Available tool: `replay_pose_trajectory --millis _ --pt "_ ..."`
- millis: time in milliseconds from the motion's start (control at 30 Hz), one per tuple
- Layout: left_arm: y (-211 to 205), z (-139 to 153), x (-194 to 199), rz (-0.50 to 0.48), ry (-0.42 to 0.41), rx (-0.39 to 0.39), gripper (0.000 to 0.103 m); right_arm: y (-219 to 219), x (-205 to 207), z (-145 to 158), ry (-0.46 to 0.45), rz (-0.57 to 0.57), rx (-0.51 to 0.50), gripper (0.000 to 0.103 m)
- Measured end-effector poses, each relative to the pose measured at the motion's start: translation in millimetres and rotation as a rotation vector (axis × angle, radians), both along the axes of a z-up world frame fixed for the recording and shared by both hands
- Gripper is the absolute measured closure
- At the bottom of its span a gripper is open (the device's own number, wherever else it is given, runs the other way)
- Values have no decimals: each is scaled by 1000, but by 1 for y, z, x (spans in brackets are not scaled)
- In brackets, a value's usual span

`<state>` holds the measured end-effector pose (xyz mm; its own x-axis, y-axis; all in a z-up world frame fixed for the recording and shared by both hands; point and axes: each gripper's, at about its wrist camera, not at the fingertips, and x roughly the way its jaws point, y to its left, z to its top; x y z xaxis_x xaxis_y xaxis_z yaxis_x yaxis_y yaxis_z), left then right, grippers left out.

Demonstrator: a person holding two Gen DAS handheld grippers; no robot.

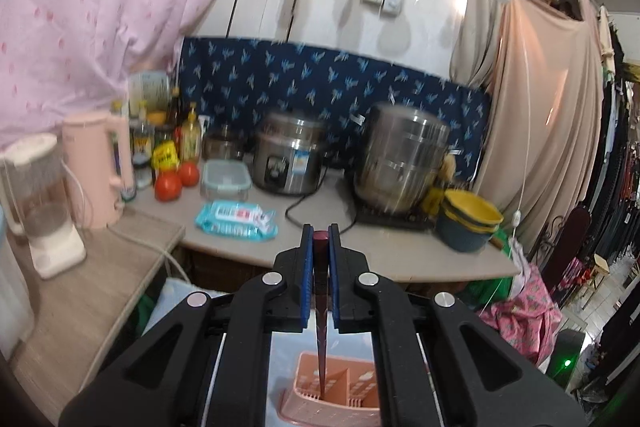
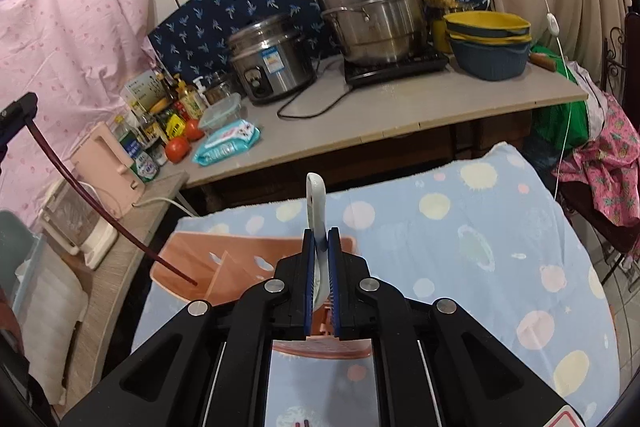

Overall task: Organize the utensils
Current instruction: 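Carry the spoon into the pink caddy and open the right tool while the left tool drops its chopstick in, then move both open tools back down to the utensils on the cloth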

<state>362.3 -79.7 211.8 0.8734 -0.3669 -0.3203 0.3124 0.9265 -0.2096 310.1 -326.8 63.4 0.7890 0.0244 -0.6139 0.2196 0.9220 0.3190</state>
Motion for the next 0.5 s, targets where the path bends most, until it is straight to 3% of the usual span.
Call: replay_pose_trajectory --millis 200,367,400,467,500 --pt "1 -33 14 7 73 10 96 3 4 -17 30 0 -15 96" --pt "2 -44 14 18 86 33 95 3 0 -20 23 -19 -14 89" --pt "3 -45 14 21 89 33 93 2 -1 -20 22 -23 -10 85" --pt "6 -48 12 25 99 25 80 1 -5 -19 13 -36 -1 68" --pt "8 -48 10 33 97 21 71 1 -8 -18 7 -40 0 66"
